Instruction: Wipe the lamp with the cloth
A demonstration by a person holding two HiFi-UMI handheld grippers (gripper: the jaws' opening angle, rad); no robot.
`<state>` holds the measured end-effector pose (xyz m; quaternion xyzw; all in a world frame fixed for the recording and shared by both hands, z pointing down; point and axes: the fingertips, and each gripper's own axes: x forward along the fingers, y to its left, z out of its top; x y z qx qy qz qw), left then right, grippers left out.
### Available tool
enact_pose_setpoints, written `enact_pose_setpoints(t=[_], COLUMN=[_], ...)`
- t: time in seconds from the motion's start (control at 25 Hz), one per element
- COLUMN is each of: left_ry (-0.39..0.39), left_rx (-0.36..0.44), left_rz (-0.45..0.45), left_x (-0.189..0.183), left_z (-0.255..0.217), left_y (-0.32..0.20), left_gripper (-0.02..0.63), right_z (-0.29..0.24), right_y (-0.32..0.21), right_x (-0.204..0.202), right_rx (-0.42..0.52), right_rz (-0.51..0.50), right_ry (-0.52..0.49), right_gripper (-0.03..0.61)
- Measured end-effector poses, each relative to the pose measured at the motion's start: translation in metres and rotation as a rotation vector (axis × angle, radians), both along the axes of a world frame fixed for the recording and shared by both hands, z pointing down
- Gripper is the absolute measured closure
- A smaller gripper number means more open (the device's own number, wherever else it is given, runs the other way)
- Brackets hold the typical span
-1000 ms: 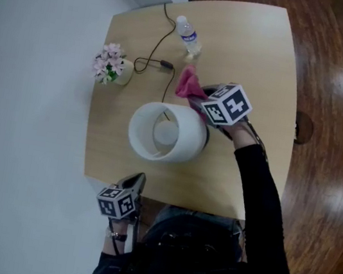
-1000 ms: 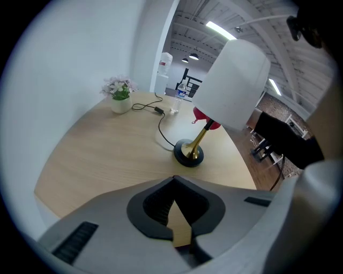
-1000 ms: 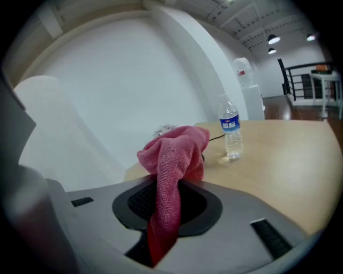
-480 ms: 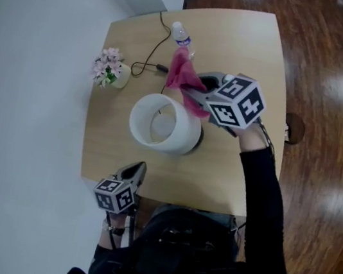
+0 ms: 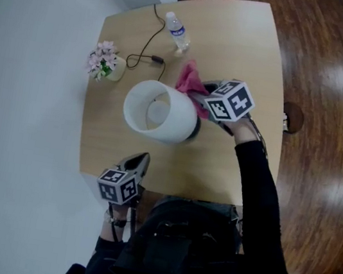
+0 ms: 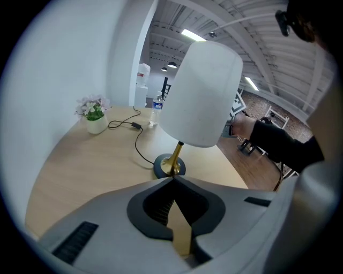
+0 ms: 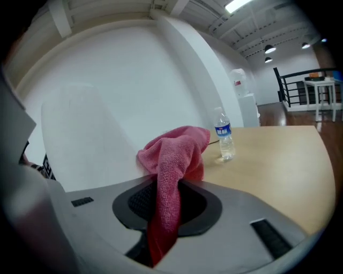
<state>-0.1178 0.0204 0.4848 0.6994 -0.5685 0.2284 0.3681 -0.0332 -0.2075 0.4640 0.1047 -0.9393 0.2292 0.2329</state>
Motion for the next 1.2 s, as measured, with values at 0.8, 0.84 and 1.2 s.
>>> enact_pose_setpoints(t=[0.8, 0.84, 1.2], left_ry=[-0.036, -0.037, 0.013], left_rx=[-0.166, -0.170, -0.135], left_rz=[-0.032, -0.029, 0.027], left_x=[-0.013, -0.013, -0.018], left_z=[0.028, 0.029, 0.080], left_y=[0.058, 0.058, 0.025], left_gripper=[0.614, 0.614, 0.614], right_z=[0.161, 0.162, 0.163], right_y=[0.053, 0.051, 0.050], right_x=[-0.019, -0.018, -0.013], right_rx=[0.123, 0.118, 0.143], right_rz=[-0.156, -0.144, -0.027], right_ry=[0.307, 0.304, 0.302], right_gripper=[0.499, 0.500, 0.499])
